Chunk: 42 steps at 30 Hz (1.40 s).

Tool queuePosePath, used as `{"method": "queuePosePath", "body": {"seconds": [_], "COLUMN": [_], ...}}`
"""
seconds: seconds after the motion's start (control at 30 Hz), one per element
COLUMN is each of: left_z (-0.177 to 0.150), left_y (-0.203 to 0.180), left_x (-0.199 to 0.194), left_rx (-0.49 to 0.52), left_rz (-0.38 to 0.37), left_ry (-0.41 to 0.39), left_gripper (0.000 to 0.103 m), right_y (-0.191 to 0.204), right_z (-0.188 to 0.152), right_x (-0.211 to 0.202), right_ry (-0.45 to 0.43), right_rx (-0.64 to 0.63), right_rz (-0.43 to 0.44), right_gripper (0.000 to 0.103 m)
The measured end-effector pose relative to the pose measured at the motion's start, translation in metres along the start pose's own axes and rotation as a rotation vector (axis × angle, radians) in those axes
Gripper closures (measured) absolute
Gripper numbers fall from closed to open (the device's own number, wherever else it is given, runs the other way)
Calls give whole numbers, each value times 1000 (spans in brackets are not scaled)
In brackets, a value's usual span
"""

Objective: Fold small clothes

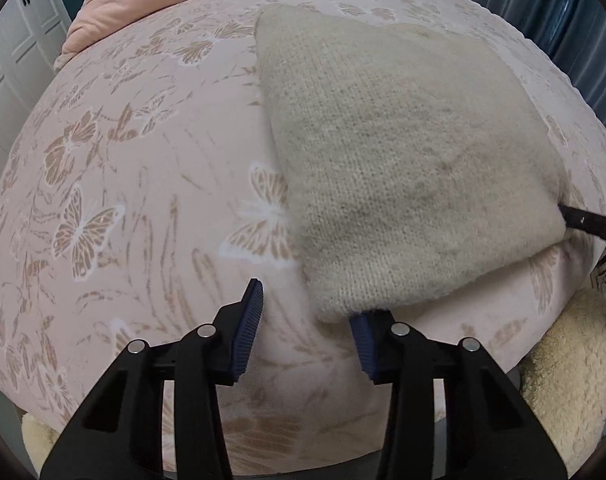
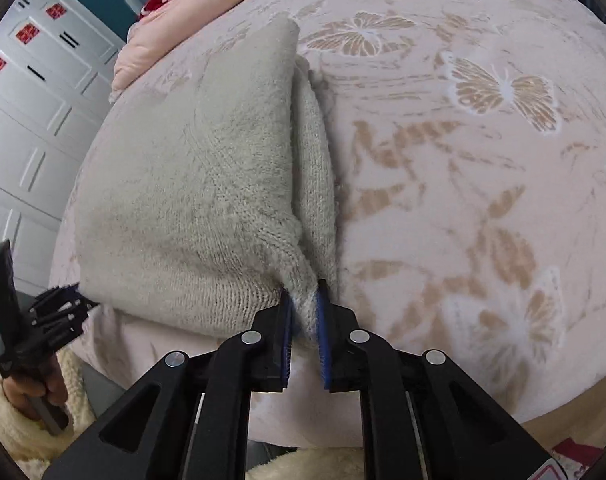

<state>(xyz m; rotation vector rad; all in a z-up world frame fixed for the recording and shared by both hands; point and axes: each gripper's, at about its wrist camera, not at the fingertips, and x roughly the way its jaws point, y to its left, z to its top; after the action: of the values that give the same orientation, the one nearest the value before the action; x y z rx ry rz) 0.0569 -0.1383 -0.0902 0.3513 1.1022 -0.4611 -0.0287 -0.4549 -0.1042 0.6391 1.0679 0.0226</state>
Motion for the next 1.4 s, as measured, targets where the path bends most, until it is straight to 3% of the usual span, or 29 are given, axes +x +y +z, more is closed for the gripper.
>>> {"method": "queuePosePath", "body": {"seconds": [0.07,0.17,0.3,0.4,0.47,0.57,0.63,0.67,0.73,0.83,0.93,1.03,1.17,1.23,1.3,1.33,1.4], "left_z": [-2,-3,-1,4,6,4,1,-1,-3,2,18,38,54,56,54,53,51], "left_y": [-2,-7,-18,-24,-24,-14,-2,6,20,34,28,-10,-82,-112,-132,-137,-140], "left_x": [-11,-31,-52,-58,-61,-69,-71,-71,-68,-71,-81,-80,-58,-38,-17,-8,1], "left_rx": [7,27,62,75,71,49,31,22,-2,-28,-35,44,180,222,241,241,223], "left_rz": [-4,-25,-21,-8,1,15,37,53,80,74,-20,-125,-254,-291,-294,-284,-278], "left_ry": [-11,-20,-59,-65,-64,-69,-68,-69,-60,-65,-122,-171,-185,-157,-102,-77,-60], "left_gripper": [62,61,59,59,59,59,57,56,56,56,49,44,43,44,45,47,48], "right_y": [-3,1,47,100,131,161,170,174,171,157,115,56,25,24,35,45,61], "right_z": [2,0,15,38,49,51,34,25,24,39,67,110,158,172,179,184,192], "right_x": [-17,-48,-70,-49,-20,46,100,117,122,76,15,-16,12,37,62,64,45], "right_ry": [-38,-108,-169,-130,-84,69,207,240,239,169,3,-81,1,53,112,115,26], "right_rx": [41,56,-38,-133,-179,-196,-207,-213,-146,-102,-68,52,68,53,-8,-67,-160], "right_rz": [46,30,93,186,241,257,189,185,253,344,305,236,152,145,125,113,140], "right_gripper": [82,81,81,81,88,88,88,96,100,98,83,68,50,49,60,96,95]}}
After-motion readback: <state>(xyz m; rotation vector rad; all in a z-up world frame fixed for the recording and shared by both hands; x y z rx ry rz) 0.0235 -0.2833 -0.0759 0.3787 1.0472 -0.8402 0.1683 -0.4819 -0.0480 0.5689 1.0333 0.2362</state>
